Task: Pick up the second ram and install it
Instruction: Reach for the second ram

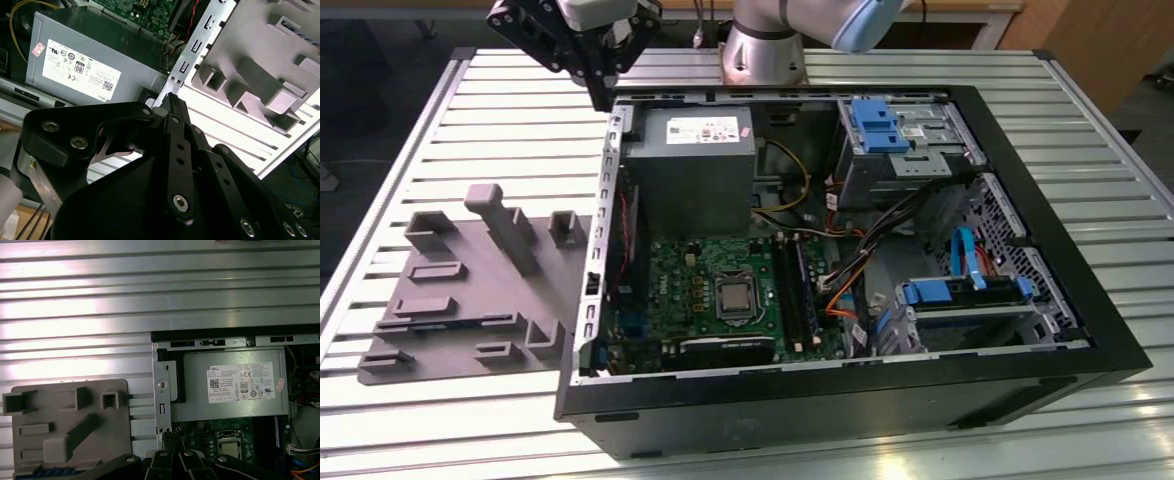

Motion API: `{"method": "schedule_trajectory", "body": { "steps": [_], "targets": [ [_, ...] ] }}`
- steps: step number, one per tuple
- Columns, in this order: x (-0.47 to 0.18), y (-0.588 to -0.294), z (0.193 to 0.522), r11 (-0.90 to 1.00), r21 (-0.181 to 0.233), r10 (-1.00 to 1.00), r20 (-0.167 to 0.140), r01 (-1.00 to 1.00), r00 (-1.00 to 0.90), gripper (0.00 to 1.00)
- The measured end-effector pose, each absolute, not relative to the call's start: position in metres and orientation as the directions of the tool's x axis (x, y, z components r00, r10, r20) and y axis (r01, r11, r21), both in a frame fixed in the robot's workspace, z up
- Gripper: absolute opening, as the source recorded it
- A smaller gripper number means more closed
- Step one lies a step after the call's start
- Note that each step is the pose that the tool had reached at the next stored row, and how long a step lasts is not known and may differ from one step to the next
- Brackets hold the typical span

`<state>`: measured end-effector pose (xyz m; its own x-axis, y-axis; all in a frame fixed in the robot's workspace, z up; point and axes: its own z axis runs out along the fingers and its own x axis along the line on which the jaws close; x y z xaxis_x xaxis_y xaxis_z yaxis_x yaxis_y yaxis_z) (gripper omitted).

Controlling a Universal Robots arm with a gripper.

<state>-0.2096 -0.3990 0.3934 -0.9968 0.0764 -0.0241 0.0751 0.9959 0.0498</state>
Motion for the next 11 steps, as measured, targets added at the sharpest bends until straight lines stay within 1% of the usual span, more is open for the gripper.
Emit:
{"method": "schedule_trajectory", "body": {
  "steps": [11],
  "targets": [
    [-0.216,-0.399,0.3933,0.996,0.05,0.076,-0.024,0.075,-0.997,0.11]
  ]
}}
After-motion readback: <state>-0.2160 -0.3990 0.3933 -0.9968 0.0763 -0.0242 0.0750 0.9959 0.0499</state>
